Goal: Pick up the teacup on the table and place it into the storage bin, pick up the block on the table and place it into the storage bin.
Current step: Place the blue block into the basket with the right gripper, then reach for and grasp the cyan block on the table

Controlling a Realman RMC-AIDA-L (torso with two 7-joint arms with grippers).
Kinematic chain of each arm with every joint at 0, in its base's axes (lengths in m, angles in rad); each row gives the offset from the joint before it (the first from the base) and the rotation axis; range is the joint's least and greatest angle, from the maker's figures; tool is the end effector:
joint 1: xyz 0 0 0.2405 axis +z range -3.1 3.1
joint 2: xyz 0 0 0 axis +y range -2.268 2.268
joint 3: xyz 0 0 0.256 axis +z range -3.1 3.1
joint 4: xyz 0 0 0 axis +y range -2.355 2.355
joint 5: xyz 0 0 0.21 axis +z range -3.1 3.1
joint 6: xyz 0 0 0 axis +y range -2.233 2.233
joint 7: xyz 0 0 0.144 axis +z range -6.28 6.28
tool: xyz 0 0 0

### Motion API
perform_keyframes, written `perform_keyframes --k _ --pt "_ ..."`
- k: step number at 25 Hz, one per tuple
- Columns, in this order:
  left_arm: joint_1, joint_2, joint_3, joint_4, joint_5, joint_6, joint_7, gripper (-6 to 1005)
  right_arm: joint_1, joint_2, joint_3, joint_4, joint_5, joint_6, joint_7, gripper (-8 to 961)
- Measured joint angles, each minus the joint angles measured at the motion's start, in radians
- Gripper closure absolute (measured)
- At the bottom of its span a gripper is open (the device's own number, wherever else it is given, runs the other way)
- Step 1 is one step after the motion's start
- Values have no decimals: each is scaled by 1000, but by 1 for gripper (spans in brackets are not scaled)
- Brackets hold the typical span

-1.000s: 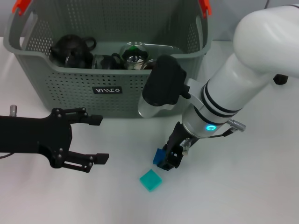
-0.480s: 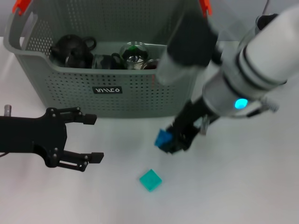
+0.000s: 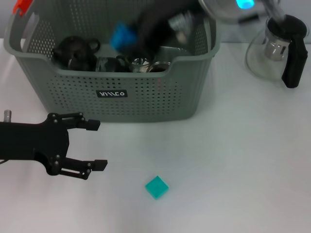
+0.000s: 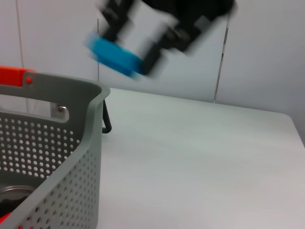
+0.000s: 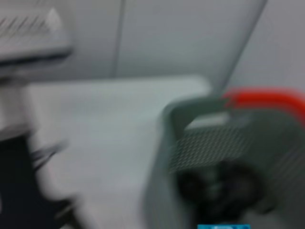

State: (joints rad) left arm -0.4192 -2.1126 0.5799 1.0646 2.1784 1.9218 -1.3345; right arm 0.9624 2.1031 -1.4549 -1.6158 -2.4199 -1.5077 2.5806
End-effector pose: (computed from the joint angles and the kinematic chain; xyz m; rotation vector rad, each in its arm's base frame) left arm -0.2652 0.2816 0.0552 -2.8836 -0.3094 -0.5186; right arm -0.0369 0.3550 0.0019 -2.7723 0.1068 -0.0363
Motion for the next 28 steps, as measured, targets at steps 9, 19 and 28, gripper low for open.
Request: perform_keyframes --k 9,19,28 --pt "-2 -3 0 -3 0 -3 0 67 31 -2 -10 207 -143 410 -13 533" --pt "-6 -3 1 -3 0 -4 -2 67 29 -4 1 325 -178 497 -13 500" --pt "-10 -1 9 -3 0 -4 -5 67 16 -4 21 304 -187 485 -13 154"
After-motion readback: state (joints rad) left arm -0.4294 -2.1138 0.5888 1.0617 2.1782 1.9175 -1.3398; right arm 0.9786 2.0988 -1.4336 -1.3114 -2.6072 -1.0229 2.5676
